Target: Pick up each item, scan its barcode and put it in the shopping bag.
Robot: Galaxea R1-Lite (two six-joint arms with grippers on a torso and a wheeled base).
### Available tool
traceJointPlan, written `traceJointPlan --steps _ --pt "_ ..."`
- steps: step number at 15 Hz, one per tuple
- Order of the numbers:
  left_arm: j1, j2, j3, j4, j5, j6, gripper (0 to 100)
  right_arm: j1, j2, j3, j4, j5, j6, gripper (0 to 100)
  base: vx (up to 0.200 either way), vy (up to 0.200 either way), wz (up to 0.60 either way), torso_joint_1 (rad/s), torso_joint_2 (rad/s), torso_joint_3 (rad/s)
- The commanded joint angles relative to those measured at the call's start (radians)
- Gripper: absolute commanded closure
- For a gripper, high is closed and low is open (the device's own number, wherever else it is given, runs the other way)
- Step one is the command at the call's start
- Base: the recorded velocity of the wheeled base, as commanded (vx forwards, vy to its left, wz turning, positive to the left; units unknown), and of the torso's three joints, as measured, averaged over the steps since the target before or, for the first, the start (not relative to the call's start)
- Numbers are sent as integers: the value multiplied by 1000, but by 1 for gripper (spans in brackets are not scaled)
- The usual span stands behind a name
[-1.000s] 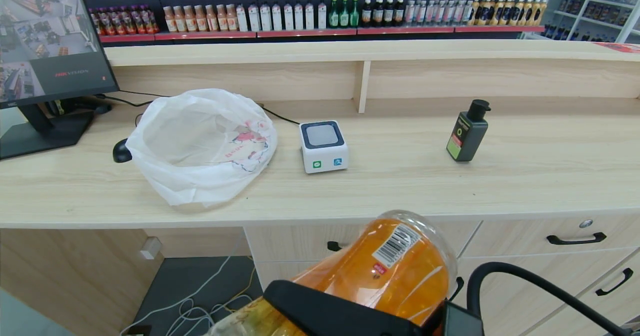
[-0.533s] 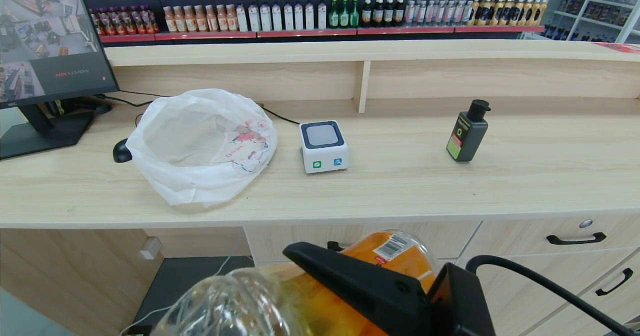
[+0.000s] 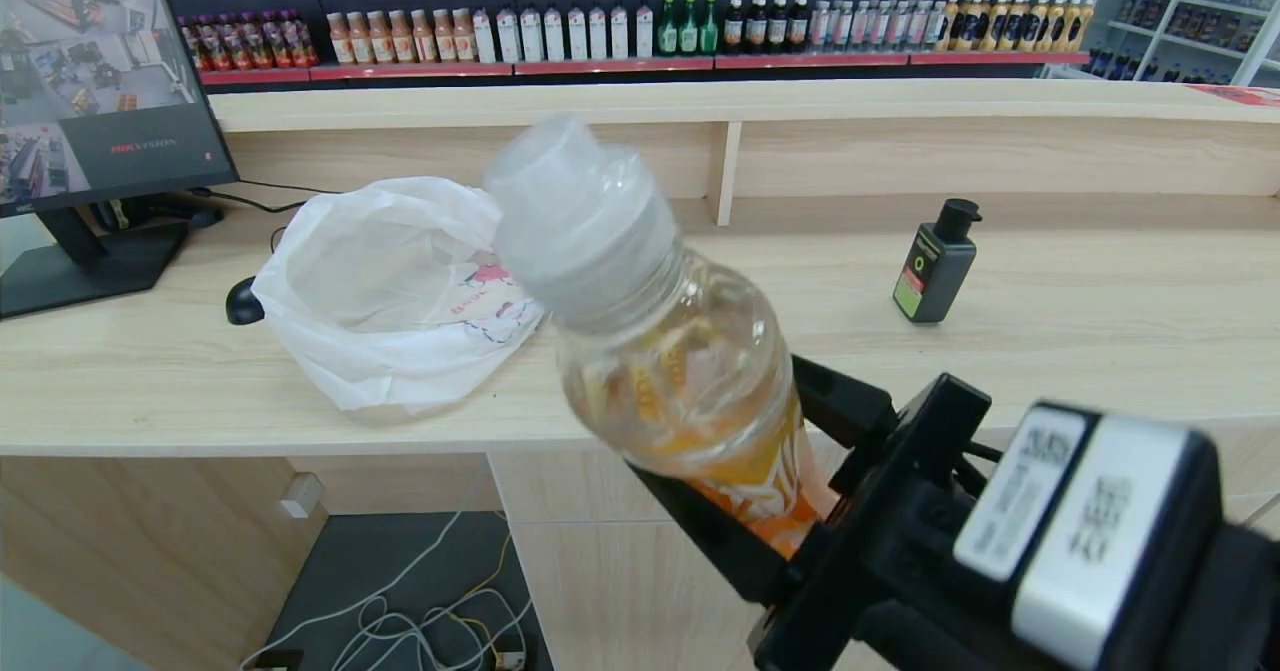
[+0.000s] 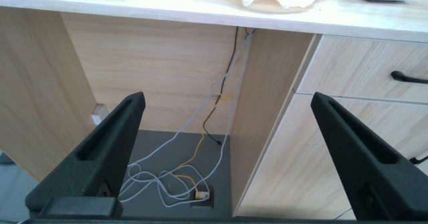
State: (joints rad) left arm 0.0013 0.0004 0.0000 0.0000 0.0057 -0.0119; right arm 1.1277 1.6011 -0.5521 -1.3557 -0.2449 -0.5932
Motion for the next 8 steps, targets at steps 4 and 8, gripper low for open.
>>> traceJointPlan --steps 4,8 --pt "0 0 0 0 0 0 0 -365 19 -48 -11 271 270 100 0 0 0 0 0 0" --pt "0 0 0 0 0 0 0 -488 23 -83 -23 288 446 100 0 0 0 0 0 0"
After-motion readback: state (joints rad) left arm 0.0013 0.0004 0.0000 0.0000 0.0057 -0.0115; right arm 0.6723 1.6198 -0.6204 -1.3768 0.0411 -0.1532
